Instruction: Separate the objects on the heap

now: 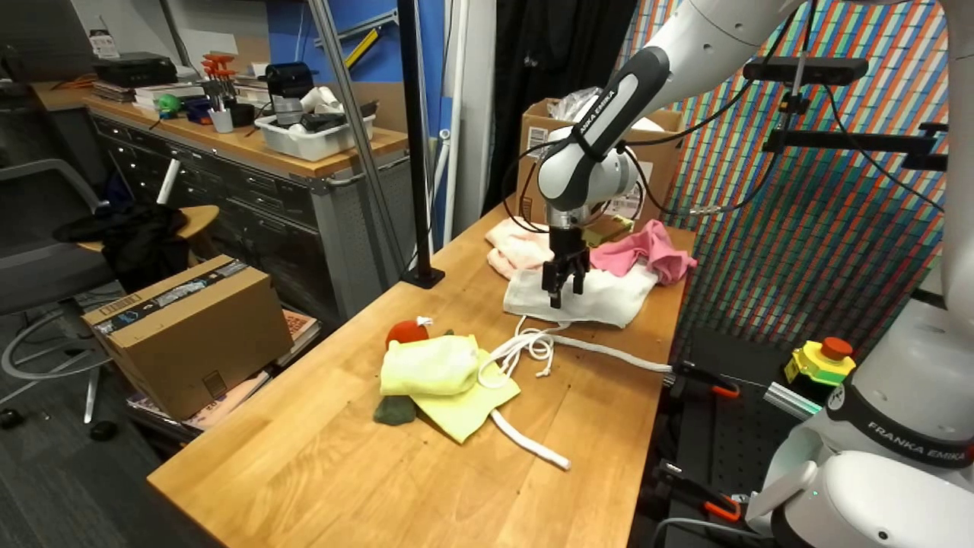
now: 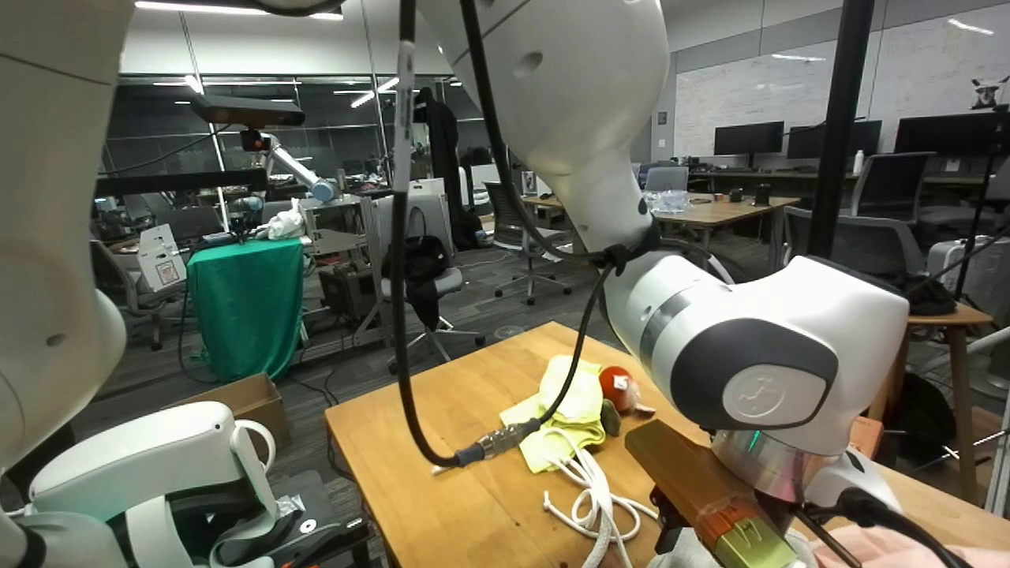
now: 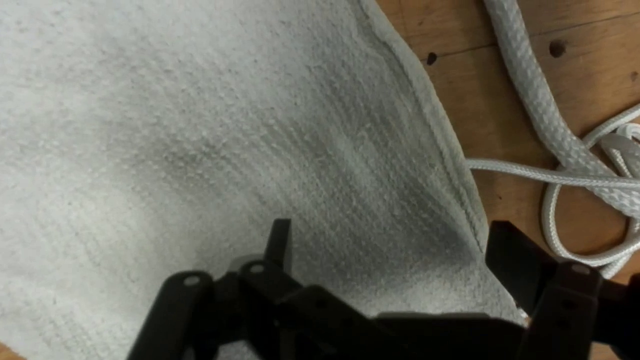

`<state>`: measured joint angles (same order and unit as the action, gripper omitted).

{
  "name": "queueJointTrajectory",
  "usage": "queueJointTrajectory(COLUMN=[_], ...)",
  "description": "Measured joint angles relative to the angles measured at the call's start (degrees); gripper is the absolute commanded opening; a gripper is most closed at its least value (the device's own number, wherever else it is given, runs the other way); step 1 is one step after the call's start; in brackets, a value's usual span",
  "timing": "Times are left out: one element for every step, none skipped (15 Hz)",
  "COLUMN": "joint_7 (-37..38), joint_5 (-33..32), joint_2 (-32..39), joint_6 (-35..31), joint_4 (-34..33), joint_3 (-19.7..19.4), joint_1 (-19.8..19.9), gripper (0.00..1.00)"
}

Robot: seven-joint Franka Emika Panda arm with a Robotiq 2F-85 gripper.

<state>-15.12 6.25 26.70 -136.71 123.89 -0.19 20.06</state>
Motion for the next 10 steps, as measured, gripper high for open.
queueJointTrajectory(joint_7=[-0.09,-0.16,-0.26,-0.34,-0.39,-0.39,-0.39,-0.39,-0.39,-0.39], joint_5=[0.00,0.00,0.00,0.00,0.00,0.00,0.00,-0.02,-0.03,-0.09], joint_2=[0.64,1.18,1.70,2.20,2.67,3.14,3.45,3.59,3.69,3.76], joint_6=[0.00,-0.07,-0.29,-0.78,-1.48,-2.40,-3.04,-3.59,-4.18,-4.56], joint_4=[-0.31,-0.62,-0.89,-1.12,-1.33,-1.47,-1.55,-1.55,-1.55,-1.55], joint_3=[-0.12,-0.21,-0.30,-0.40,-0.47,-0.54,-0.61,-0.72,-0.83,-0.92], joint_1=[-0.05,-0.05,-0.05,-0.05,-0.05,-0.05,-0.08,-0.16,-0.27,-0.37], gripper=[1.00,1.00,1.00,1.00,1.00,1.00,1.00,1.00,1.00,0.75])
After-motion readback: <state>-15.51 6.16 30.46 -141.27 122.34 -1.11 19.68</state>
